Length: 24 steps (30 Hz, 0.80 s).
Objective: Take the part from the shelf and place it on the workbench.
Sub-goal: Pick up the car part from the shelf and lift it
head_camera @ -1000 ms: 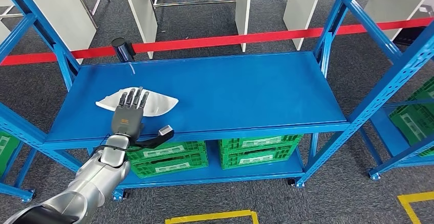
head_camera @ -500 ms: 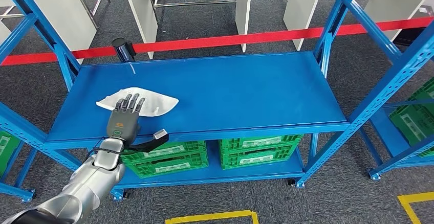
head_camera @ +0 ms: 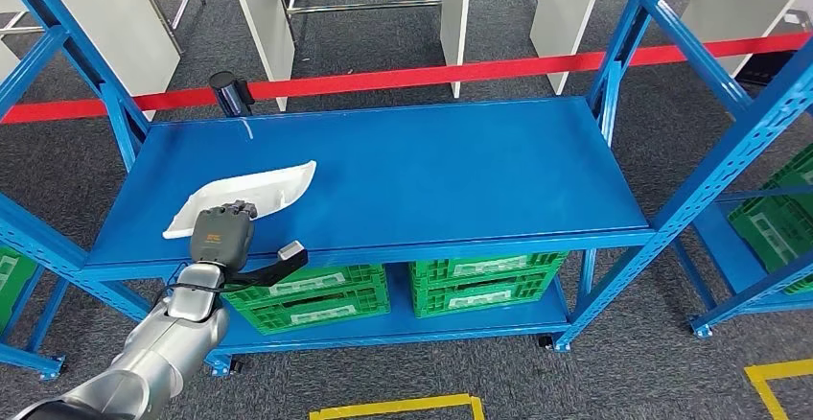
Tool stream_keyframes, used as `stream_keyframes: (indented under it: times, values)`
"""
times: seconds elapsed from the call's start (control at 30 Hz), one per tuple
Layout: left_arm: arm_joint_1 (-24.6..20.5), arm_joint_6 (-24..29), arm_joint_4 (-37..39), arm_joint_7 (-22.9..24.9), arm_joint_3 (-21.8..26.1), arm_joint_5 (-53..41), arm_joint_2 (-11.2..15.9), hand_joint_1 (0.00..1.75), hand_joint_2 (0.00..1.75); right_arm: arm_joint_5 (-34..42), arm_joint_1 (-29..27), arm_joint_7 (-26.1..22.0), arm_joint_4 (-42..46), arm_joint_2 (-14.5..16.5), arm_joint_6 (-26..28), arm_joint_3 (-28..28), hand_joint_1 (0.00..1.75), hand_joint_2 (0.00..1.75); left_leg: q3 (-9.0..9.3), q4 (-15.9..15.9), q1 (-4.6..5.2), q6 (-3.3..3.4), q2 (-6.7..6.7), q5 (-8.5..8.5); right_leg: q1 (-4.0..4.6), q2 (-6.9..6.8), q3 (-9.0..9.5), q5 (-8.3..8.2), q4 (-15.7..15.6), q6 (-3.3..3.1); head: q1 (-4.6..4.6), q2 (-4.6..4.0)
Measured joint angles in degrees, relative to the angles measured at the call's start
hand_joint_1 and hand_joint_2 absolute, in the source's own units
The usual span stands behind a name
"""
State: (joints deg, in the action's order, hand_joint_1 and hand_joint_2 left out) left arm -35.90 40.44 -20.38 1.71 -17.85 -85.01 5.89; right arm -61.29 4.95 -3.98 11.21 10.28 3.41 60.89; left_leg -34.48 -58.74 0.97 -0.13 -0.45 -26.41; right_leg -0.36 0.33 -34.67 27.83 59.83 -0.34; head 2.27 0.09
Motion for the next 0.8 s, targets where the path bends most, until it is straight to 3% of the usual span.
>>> stream_keyframes:
  times: [0.07, 0.17, 0.2, 0.3, 0.5, 0.8]
  values:
    - [0.3, 0.0, -0.4, 0.0, 0.7, -0.2, 0.1, 1.75, 1.75, 0.0, 0.0, 0.0, 0.0, 0.0, 0.0, 0.0, 0.00, 1.75, 0.01, 0.0, 0.00, 0.00, 0.00, 0.00, 0.00, 0.00, 0.01, 0.00, 0.0, 0.00, 0.00, 0.00]
    - [0.7, 0.0, -0.8, 0.3, 1.6, -1.0, 0.2, 1.75, 0.44, 0.0, 0.0, -0.1, 0.0, 0.0, 0.0, 0.0, 0.00, 1.75, 0.04, 0.0, 0.00, 0.00, 0.00, 0.00, 0.01, 0.00, 0.03, 0.00, 0.0, 0.00, 0.00, 0.00]
    - [0.8, 0.0, -1.0, 0.6, 1.8, -1.6, 0.2, 1.75, 0.44, 0.0, 0.0, -0.2, 0.0, 0.0, 0.0, 0.0, 0.00, 1.75, 0.05, 0.0, 0.00, 0.00, 0.01, 0.00, 0.01, 0.00, 0.04, 0.00, 0.0, 0.00, 0.00, 0.00]
    - [1.3, 0.0, -1.7, 2.5, 2.2, -3.9, 0.5, 1.75, 1.75, 0.1, 0.0, -0.3, 0.0, -0.1, 0.0, 0.0, 0.00, 1.75, 0.05, 0.0, 0.00, 0.00, 0.01, 0.00, 0.01, 0.00, 0.04, 0.00, 0.0, -0.01, 0.00, 0.00]
    - [2.3, 0.0, -4.1, 6.2, 0.7, -4.7, 0.9, 1.75, 1.75, 0.1, 0.0, -1.3, 0.0, -0.1, 0.0, 0.0, 0.00, 1.75, 0.04, 0.0, 0.00, 0.00, -0.01, 0.00, 0.00, -0.01, 0.04, 0.01, 0.0, 0.00, 0.00, 0.00]
    - [3.1, 0.0, -7.6, 3.4, 0.4, -4.6, 0.5, 1.75, 1.75, 0.1, 0.0, -1.2, 0.0, -0.2, 0.0, 0.0, 0.00, 1.75, 0.04, 0.0, 0.00, 0.01, -0.01, 0.00, 0.00, 0.00, 0.03, 0.02, 0.0, 0.02, 0.00, 0.00]
